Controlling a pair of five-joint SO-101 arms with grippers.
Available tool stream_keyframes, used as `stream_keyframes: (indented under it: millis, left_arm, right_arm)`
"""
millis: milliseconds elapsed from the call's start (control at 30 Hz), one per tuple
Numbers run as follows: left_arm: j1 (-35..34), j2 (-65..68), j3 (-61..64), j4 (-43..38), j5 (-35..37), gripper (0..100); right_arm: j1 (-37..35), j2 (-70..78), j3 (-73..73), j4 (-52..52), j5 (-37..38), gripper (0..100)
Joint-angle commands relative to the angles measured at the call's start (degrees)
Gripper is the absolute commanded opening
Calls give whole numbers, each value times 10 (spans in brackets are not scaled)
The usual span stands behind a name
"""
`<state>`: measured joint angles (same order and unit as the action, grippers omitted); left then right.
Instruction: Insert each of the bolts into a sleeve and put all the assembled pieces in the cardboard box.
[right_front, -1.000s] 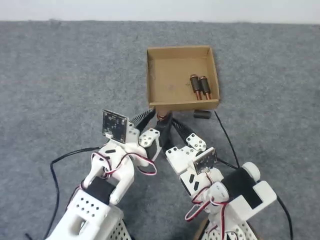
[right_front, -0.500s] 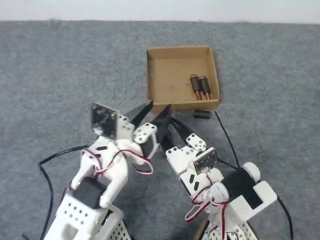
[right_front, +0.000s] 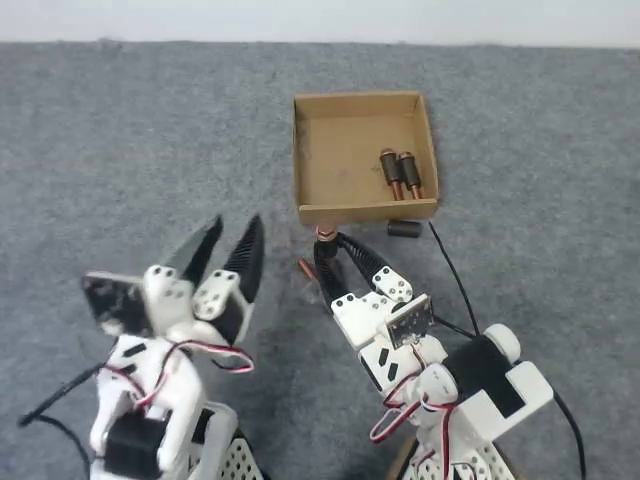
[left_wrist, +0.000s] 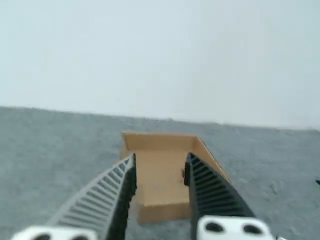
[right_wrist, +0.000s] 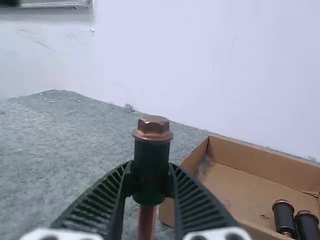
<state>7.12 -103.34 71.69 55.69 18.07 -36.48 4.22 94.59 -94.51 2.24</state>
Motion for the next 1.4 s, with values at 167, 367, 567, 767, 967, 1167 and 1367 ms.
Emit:
stream_keyframes:
  millis: [167, 367, 567, 767, 967, 1167, 1367]
  left_arm:
    - [-152, -11, -7, 33, -9, 152]
    - [-216, -11, 82, 31, -70, 152]
    - [-221, -11, 180, 28, -69, 152]
    - [-225, -6, 248, 15, -70, 152]
    - [-224, -4, 248, 28, -71, 152]
    - [-224, -4, 248, 40, -71, 151]
    - [-224, -4, 248, 40, -72, 151]
  right_arm:
    - [9, -4, -8, -1, -2, 6]
    - [9, -4, -7, -1, -2, 6]
    - [9, -4, -7, -1, -2, 6]
    - [10, -3, -4, -5, -3, 6]
    - [55, -8, -15, -6, -4, 6]
    - [83, -5, -67, -1, -3, 6]
    - [106, -9, -126, -3, -2, 6]
